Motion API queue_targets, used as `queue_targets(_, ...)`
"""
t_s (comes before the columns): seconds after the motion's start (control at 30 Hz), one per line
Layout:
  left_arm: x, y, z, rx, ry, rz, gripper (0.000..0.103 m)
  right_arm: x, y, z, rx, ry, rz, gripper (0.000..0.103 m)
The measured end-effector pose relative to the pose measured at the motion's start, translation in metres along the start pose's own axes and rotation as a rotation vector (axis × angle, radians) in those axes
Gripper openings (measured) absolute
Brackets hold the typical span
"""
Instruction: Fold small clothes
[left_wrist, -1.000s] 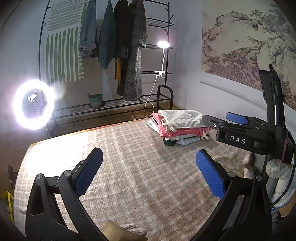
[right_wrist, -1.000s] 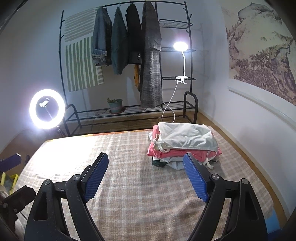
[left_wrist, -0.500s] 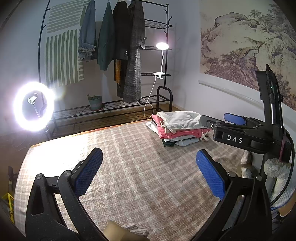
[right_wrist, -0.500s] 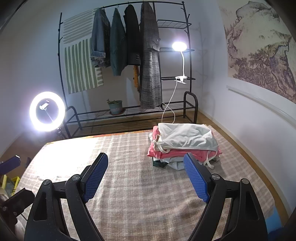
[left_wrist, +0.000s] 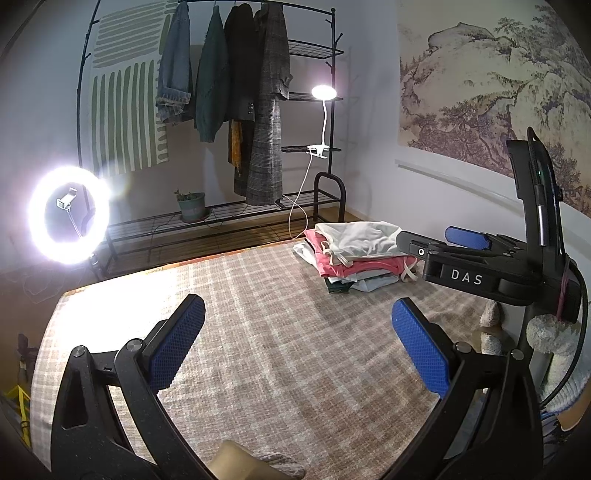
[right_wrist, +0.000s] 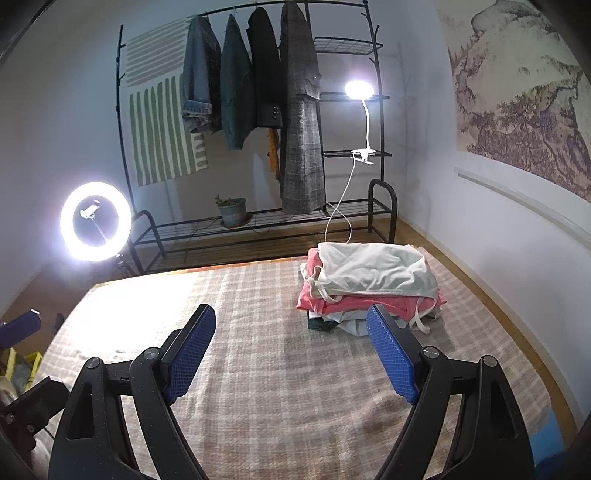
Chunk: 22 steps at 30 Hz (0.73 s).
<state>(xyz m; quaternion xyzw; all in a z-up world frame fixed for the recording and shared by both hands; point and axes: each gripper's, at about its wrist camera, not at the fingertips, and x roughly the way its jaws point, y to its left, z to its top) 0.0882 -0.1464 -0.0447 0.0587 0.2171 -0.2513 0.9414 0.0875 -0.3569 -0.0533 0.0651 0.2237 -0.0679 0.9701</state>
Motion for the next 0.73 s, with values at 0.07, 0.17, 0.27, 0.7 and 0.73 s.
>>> queue_targets(0.07, -0.001, 0.001, 0.001, 0.004, -0.001, 0.001, 0.103, 0.001, 0.000, 0.000, -0.002, 0.003, 0.002, 0.084)
queue_targets(0.17, -0.001, 0.002, 0.002, 0.006, 0.001, -0.001, 0.103, 0.001, 0.000, 0.000, -0.004, 0.006, 0.003, 0.084)
queue_targets(0.27, -0.001, 0.003, 0.003, 0.002, 0.007, -0.005, 0.103, 0.001, 0.000, -0.001, -0.003, 0.008, 0.005, 0.084)
queue_targets(0.7, 0.005, 0.012, -0.003, 0.014, -0.002, 0.009, 0.103, 0.003, 0.002, -0.002, -0.007, 0.022, 0.012, 0.084)
queue_targets(0.73, 0.005, 0.012, -0.003, 0.014, -0.001, 0.011, 0.103, 0.004, 0.002, -0.002, -0.006, 0.024, 0.013, 0.084)
